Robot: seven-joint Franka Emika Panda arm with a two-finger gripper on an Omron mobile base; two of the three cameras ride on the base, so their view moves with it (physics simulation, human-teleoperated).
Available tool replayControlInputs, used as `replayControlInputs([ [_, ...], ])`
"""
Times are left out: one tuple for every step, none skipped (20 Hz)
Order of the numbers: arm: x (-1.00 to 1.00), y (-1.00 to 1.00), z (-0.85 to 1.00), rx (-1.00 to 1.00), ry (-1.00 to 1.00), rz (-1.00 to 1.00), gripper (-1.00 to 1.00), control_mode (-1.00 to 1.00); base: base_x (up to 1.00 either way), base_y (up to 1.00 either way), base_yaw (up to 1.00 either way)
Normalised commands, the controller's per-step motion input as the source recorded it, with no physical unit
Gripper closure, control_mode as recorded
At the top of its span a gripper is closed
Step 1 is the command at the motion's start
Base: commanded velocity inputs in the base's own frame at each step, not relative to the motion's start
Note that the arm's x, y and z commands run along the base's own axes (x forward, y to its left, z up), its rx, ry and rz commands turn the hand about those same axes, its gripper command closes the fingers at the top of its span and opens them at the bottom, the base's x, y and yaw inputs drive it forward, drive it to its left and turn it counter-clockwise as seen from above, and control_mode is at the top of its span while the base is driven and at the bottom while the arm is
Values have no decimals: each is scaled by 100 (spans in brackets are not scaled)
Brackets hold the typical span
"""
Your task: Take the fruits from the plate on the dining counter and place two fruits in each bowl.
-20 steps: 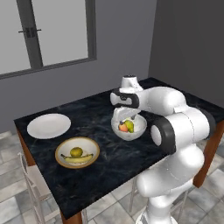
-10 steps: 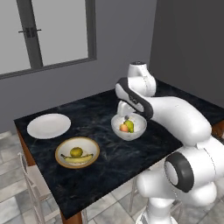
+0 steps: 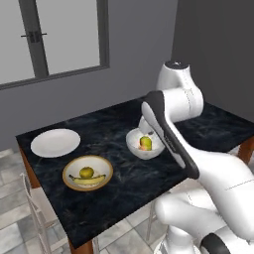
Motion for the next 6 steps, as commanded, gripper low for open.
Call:
replayControlInputs([
  [-100,0,45,1,-11,-13,-100,-100,0,0,0],
  [-100,0,35,3,-12,-15,-100,-100,0,0,0],
  [-100,0,31,5,-13,-16,-100,-100,0,0,0],
  [-100,-8,21,8,-16,-16,-100,-100,0,0,0],
  [-100,-12,15,9,-18,-14,-100,-100,0,0,0],
  [-96,-10,11,7,-20,-12,-100,-100,0,0,0],
])
